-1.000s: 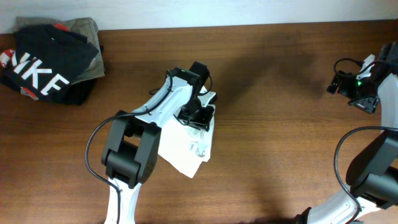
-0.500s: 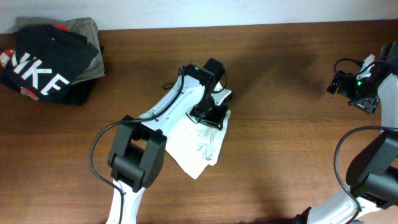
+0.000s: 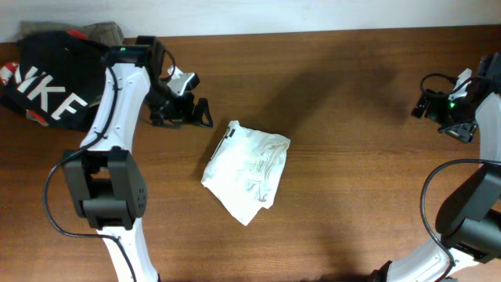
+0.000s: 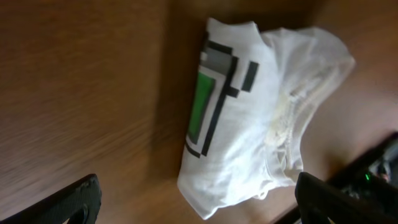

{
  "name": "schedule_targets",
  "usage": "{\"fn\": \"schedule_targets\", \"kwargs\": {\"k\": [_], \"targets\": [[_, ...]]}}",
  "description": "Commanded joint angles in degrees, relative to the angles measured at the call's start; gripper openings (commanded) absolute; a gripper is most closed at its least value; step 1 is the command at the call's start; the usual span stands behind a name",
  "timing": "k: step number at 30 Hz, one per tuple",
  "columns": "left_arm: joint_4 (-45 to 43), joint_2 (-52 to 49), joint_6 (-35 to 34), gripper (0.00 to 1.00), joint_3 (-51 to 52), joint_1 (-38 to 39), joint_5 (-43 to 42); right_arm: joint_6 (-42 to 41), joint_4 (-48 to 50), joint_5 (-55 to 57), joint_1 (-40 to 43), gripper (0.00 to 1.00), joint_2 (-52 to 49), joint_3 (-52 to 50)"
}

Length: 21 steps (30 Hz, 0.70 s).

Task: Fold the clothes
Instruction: 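Grasp the folded white shirt with the left gripper and lift it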

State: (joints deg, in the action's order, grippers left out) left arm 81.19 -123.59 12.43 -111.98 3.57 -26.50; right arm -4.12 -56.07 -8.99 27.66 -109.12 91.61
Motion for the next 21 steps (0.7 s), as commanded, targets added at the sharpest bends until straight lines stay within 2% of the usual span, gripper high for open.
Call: {"fn": "schedule_targets", "kwargs": {"k": [1, 8, 11, 16, 19, 21], "targets": [[-2.2, 0.7, 9.0, 0.99, 7.6, -0.5, -10.2, 0.0, 0.0, 0.5, -0.3, 0.99, 1.0, 1.0], [-15.5, 0.7, 8.4, 0.99, 25.1, 0.0, -19.6, 0.0, 0.0, 0.5, -0.3, 0.99, 1.0, 1.0], [-20.0, 0.7, 7.9, 0.99, 28.9, 1.6, -19.6, 0.0, 0.0, 0.5, -0.3, 0.99, 1.0, 1.0], [-22.8, 0.7, 6.4, 0.96, 29.2, 5.8, -19.0, 0.0, 0.0, 0.5, -0.3, 0.99, 1.0, 1.0], [-26.7, 0.7, 0.5, 0.93, 29.3, 8.3, -13.0, 0.0, 0.0, 0.5, -0.3, 0.99, 1.0, 1.0], [-27.4, 0.7, 0.4, 0.89, 29.4, 9.5, -11.5, 0.0, 0.0, 0.5, -0.3, 0.99, 1.0, 1.0]]}}
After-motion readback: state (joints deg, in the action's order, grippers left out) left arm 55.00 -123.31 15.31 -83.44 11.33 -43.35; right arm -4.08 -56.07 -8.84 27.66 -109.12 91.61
